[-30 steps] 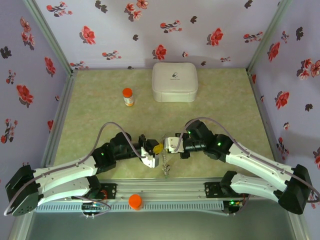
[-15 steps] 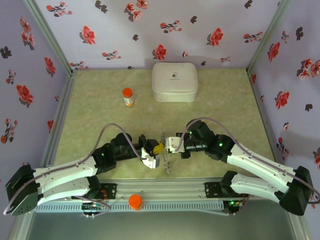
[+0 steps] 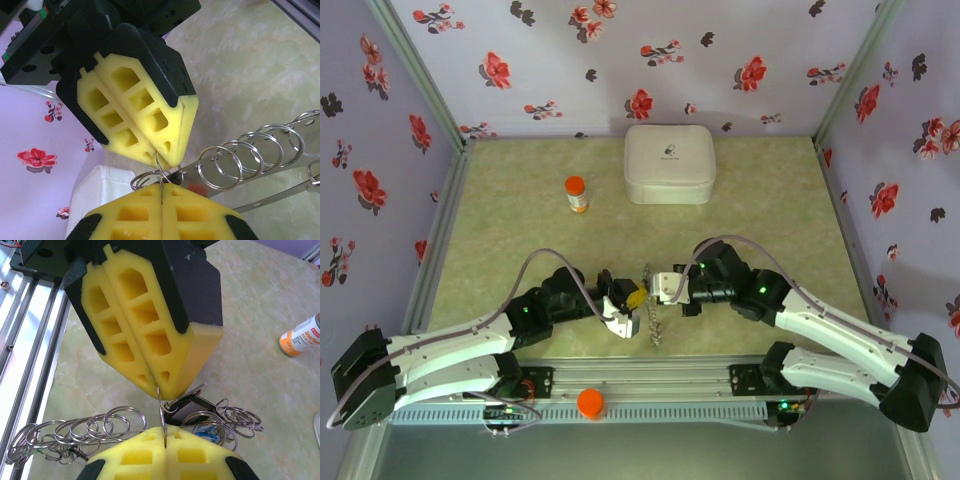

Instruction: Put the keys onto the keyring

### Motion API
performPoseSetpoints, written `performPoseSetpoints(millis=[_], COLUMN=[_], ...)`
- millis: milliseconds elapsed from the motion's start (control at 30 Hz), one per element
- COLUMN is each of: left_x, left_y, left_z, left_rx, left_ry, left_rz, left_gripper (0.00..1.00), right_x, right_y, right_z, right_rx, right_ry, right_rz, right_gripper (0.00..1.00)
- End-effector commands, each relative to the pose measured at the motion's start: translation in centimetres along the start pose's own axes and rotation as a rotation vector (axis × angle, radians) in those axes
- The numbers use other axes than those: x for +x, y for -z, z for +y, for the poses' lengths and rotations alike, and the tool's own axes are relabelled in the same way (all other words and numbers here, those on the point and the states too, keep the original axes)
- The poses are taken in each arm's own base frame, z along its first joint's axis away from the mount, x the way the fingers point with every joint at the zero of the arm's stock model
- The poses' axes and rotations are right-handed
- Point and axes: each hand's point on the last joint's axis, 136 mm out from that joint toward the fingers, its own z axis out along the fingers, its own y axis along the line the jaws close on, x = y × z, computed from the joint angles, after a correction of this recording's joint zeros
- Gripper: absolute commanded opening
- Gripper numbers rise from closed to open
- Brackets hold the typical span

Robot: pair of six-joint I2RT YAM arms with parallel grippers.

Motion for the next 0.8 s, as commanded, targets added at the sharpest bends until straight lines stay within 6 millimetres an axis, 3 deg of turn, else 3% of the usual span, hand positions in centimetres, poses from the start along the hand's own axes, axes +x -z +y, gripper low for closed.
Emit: performPoseSetpoints(millis=[0,433,533,667,767], left_x=[-0.1,0.3,0.3,0.6,0.7], left_y=[0.2,0.0,0.0,0.3,1.0], left_z=[-0.6,-1.0,-1.0,-0.9,-0.5], left_rx=[0.014,0.01,0.008,-0.006,-0.033], left_ry=[-0.026,-0.019,-0.002,0.024,0.067], left_rz=[0.002,0.015,0.016,0.029,0.043], left_gripper=[0.0,0.01,0.09,0.31,0.37], right_x=[-3.0,-4.0,-4.2,-4.0,-3.7], right_y=[1.3,1.8,1.9,1.9,1.8], right_z=[-1.9,-2.2,-2.4,-2.4,-2.5], right_rx=[0.091,0.117,0.122,0.129,0.139], right_ry=[0.027,0.023,0.02,0.018,0.019], right_rz=[-0.094,-0.149,-0.16,-0.153,-0.139], right_gripper=[0.0,0.0,0.0,0.0,0.0])
